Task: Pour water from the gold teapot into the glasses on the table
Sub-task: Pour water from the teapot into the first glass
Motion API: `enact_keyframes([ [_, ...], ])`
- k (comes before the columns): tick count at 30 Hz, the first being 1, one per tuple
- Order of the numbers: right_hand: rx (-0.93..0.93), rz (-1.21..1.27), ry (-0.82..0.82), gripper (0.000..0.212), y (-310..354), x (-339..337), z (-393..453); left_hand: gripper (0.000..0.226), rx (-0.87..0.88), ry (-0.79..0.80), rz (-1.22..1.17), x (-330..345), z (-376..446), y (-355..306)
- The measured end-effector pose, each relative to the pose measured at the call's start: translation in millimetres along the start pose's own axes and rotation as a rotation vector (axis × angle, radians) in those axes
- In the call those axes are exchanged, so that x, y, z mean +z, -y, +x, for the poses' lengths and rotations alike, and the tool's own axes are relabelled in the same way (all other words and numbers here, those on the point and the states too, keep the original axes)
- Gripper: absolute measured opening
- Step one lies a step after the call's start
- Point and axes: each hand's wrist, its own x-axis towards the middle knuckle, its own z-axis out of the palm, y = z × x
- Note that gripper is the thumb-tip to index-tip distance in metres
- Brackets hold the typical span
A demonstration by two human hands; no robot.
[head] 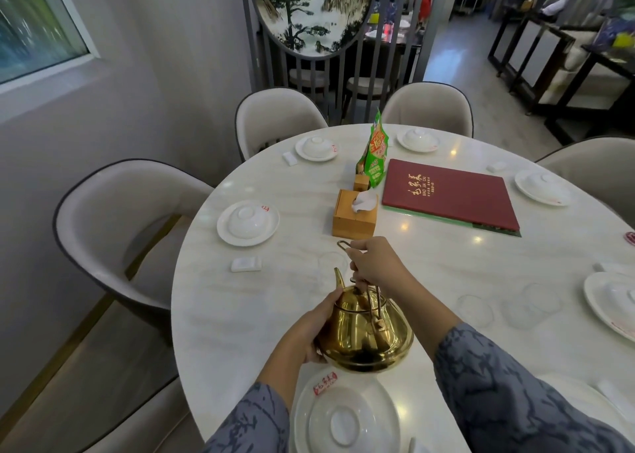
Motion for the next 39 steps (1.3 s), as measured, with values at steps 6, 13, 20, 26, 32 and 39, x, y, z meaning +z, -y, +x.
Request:
enact_keyframes([
  [6,0.014,-0.089,0.012,0.027,8.9,0.6,4.8,0.093,-0.006,0.011,-0.024,2.0,-3.1,-2.4],
  [13,0.055,-0.154,0.031,0.029,19.0,3.8,14.4,0.097,-0.008,0.027,-0.034,3.8,-4.4,-4.3],
  [20,0.069,-0.224,0.06,0.028,24.2,-0.5,13.8,0.108,-0.003,0.008,-0.037,6.9,-2.2,-3.5],
  [26,0.007,-0.29,0.05,0.031,24.6,-5.1,13.8,0.124,-0.013,-0.008,-0.06,10.5,5.0,-0.6],
  [32,0.008,-0.366,0.071,0.032,31.4,-6.1,16.1,0.109,-0.003,0.007,-0.058,16.0,-5.6,-3.2],
  [39,-0.006,-0.406,0.083,0.032,33.0,-9.0,19.0,0.105,-0.01,0.022,-0.064,19.0,-7.5,-6.0],
])
